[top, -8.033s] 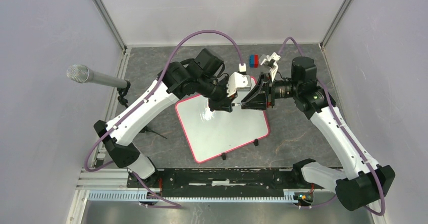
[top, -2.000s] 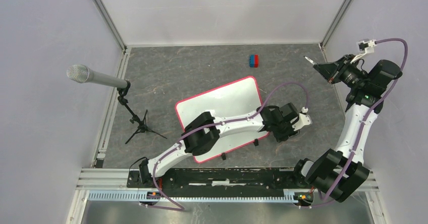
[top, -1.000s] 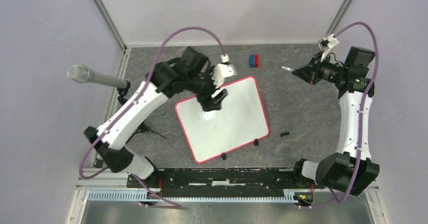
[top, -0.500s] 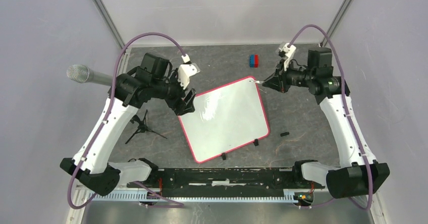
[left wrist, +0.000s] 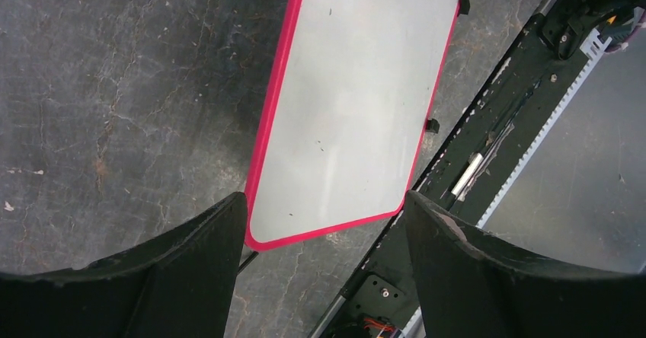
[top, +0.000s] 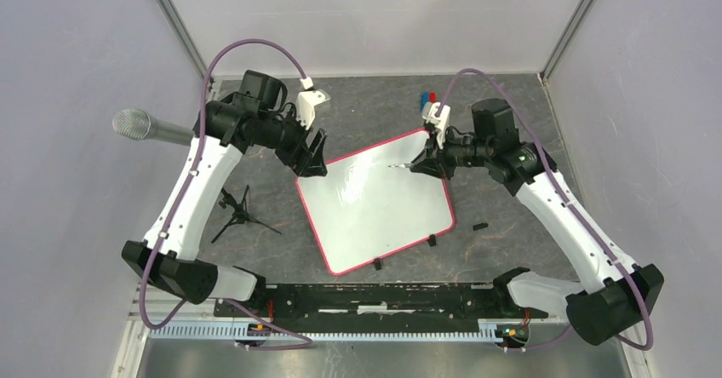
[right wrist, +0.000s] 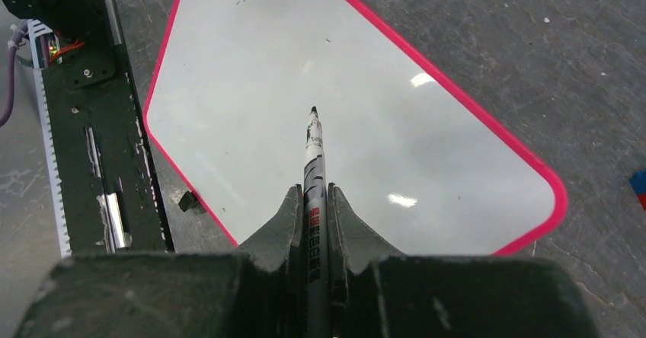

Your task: Write a sentence on the whiteboard

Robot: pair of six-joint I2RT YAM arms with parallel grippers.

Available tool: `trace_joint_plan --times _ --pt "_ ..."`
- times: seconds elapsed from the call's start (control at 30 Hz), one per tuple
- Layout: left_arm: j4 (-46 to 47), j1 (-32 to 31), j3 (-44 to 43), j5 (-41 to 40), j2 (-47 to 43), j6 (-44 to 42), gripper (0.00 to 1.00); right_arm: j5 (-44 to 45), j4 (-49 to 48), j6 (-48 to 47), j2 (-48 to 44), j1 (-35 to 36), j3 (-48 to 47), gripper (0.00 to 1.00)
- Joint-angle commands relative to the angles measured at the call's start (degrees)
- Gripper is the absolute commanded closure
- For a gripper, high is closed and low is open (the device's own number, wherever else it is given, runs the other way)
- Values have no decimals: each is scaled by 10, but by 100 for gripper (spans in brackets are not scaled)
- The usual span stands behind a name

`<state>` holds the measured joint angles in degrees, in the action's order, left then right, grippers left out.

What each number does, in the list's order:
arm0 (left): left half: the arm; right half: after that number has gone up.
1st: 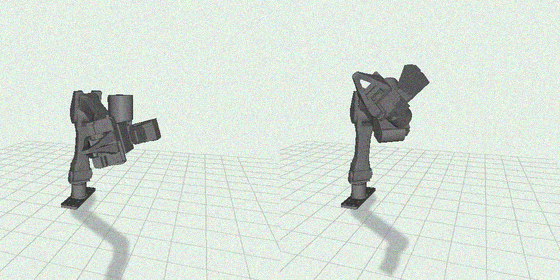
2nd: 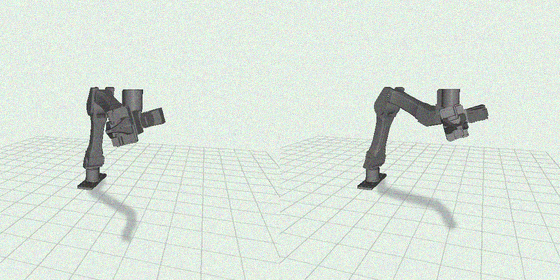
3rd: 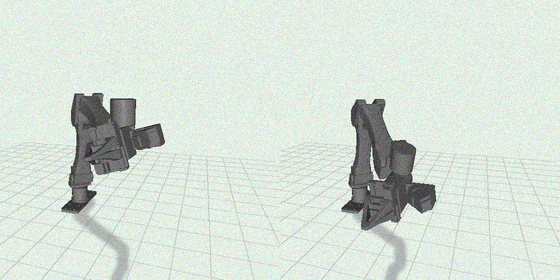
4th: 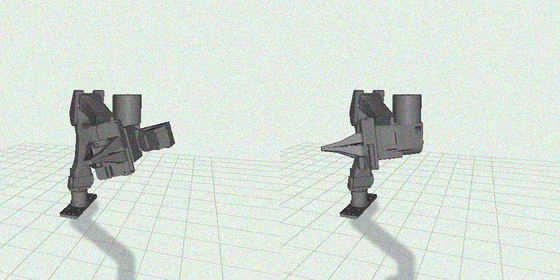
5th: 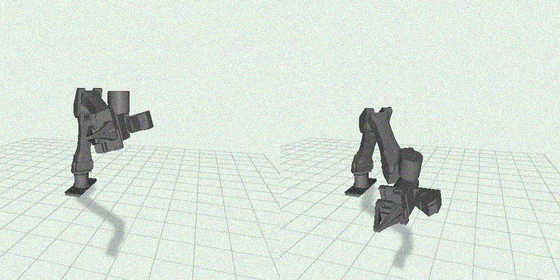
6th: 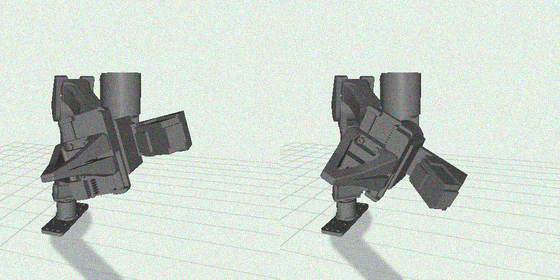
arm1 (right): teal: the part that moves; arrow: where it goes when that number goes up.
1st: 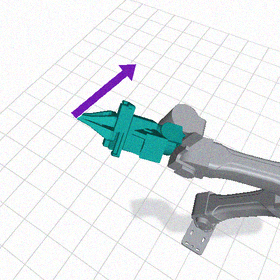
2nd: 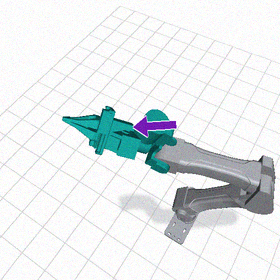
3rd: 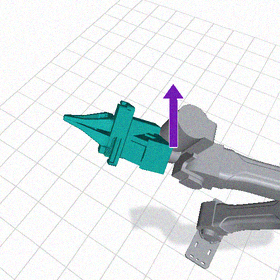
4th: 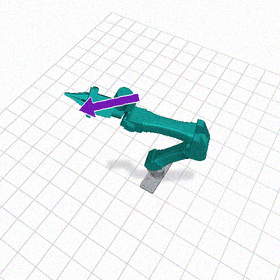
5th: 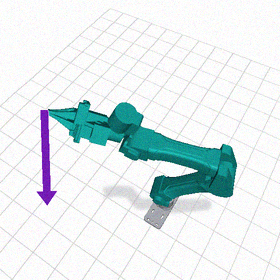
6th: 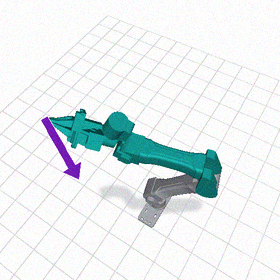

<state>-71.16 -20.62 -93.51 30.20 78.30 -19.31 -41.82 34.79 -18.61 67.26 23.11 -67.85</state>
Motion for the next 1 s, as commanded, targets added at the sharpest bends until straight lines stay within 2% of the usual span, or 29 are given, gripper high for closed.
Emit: trace_joint_plan --times 0.0,0.3,0.43,0.6,0.97 --pt "-6 8 -38 16 24 18 19 20 -38 -18 -13 34 12 100" --pt "-12 28 -83 21 68 26 18 64 -30 -38 8 106 1 100" --pt "-17 41 -92 22 83 35 13 85 -26 -49 19 133 -9 100" --pt "-18 49 -99 28 96 36 12 100 -5 -64 39 159 -42 100" --pt "-33 66 -157 65 146 35 16 113 -19 -59 84 221 -113 100"
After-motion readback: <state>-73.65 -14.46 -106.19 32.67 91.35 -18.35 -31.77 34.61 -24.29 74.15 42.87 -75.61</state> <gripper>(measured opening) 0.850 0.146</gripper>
